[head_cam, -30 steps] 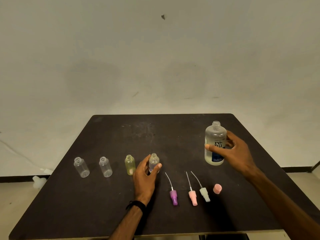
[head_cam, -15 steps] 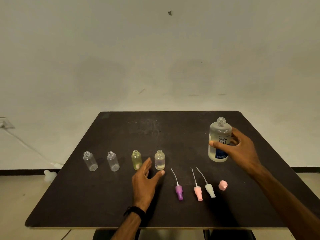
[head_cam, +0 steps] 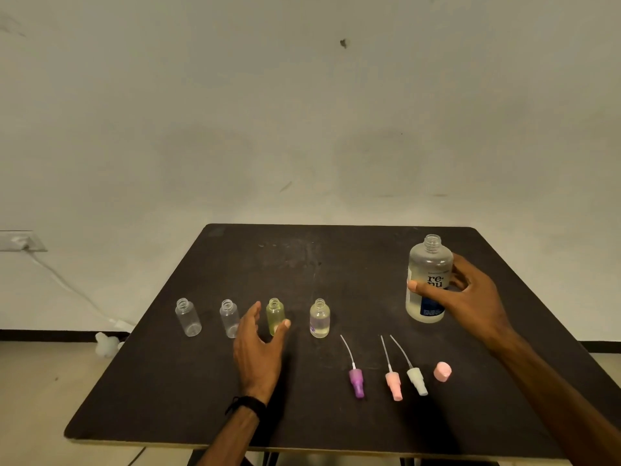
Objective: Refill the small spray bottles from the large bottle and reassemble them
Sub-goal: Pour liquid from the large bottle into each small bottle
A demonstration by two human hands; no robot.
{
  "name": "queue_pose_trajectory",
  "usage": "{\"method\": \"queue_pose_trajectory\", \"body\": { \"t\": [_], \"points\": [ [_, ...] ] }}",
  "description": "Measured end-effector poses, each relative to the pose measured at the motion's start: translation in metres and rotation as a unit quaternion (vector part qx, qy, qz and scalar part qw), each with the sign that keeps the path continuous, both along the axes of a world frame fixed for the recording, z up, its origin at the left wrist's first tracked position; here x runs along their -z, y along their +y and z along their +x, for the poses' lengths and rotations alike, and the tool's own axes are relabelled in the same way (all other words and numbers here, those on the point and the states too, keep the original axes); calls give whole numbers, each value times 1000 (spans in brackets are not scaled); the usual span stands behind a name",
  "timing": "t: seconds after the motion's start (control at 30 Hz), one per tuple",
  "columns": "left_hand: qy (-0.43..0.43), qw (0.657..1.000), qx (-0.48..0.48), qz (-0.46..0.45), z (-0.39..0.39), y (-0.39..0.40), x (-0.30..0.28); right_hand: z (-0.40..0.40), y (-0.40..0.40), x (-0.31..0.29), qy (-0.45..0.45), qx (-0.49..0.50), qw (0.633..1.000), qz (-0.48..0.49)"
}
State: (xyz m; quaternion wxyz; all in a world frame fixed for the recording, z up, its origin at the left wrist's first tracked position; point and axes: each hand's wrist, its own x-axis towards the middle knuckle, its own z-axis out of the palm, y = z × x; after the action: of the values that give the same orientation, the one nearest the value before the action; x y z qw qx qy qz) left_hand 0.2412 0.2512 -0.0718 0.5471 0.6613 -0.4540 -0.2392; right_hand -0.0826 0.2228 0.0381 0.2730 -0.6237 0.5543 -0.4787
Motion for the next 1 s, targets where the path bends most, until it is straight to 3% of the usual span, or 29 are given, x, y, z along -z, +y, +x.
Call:
{"method": "queue_pose_trajectory", "body": {
  "t": [0.37,0.63,0.83,1.0],
  "points": [
    [52,997,53,4,4,-6,7,4,-3,1,40,-5,999,-4],
    [66,995,56,-58,1,-6,-21,14,-1,-5,92,-31,995,-24],
    [41,985,92,-138,-13,1,-54,24,0,-15,215,-72,971,-74],
    [20,979,130,-155,-24,8,-70,31,-5,-31,345,-97,926,-116]
  ]
}}
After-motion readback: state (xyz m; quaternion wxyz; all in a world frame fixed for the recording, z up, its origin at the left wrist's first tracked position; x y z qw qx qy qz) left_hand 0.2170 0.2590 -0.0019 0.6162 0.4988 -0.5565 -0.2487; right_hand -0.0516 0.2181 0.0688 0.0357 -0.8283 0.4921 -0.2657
